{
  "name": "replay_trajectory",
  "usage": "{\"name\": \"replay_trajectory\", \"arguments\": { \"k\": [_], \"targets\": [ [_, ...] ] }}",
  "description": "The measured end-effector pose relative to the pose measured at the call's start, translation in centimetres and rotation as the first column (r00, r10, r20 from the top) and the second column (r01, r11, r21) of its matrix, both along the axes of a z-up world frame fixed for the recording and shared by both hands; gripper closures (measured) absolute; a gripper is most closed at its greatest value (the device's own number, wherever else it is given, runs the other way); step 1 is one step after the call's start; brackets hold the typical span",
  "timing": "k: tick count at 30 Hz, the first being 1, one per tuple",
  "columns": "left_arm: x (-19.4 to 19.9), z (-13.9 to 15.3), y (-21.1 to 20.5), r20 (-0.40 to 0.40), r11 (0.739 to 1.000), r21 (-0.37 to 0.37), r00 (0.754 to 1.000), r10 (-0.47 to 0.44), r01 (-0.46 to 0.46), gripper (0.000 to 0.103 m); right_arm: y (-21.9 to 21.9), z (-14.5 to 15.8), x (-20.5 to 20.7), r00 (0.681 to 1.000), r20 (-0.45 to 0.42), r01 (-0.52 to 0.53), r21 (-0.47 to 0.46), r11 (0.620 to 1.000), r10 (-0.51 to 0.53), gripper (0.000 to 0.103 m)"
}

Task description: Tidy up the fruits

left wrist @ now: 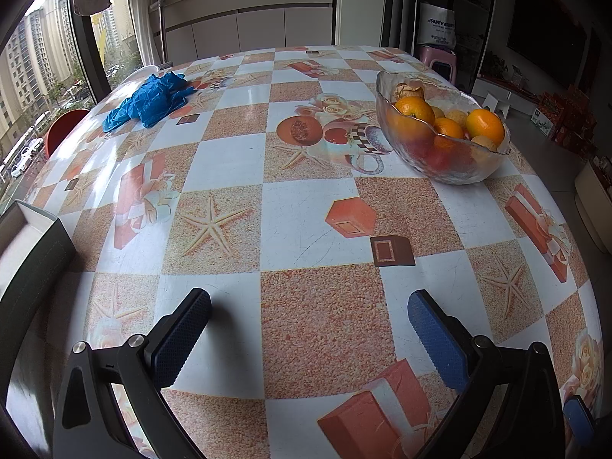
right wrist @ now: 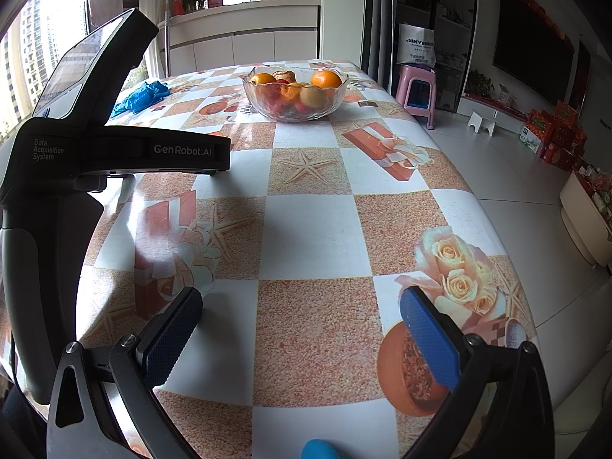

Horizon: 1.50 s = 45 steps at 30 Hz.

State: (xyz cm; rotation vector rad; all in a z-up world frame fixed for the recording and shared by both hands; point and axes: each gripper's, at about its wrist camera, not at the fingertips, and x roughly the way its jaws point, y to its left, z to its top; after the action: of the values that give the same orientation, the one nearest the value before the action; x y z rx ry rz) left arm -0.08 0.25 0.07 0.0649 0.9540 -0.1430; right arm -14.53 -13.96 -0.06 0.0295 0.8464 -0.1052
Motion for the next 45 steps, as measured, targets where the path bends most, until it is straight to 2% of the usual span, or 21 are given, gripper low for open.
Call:
{"name": "replay_trajectory", "arguments": {
  "k": [29, 33, 37, 45],
  "targets": [
    [0.0, 0.0, 0.0, 0.001, 1.0, 0.001, 1.0, 0.0, 0.0, 0.0, 0.0, -0.1, 0.0, 1.0, -0.002, 0.01, -0.005, 1.0, -0.01, 0.0],
    [0.0, 0.0, 0.0, 0.001, 1.0, 0.001, 1.0, 0.0, 0.0, 0.0, 0.3, 0.3, 0.5, 0.997, -0.045, 0.07, 0.0, 0.998, -0.07, 0.0],
    [0.0, 0.0, 0.0, 0.001, 1.0, 0.001, 1.0, 0.0, 0.0, 0.0, 1.7, 0.1, 2.4, 0.994, -0.093, 0.062, 0.011, 0.998, -0.06, 0.0],
    [0.0, 0.0, 0.0, 0.001, 1.0, 0.001, 1.0, 0.0, 0.0, 0.0, 2.6, 0.0, 1.8, 0.998, -0.05, 0.045, 0.01, 0.999, -0.044, 0.0]
  ]
}}
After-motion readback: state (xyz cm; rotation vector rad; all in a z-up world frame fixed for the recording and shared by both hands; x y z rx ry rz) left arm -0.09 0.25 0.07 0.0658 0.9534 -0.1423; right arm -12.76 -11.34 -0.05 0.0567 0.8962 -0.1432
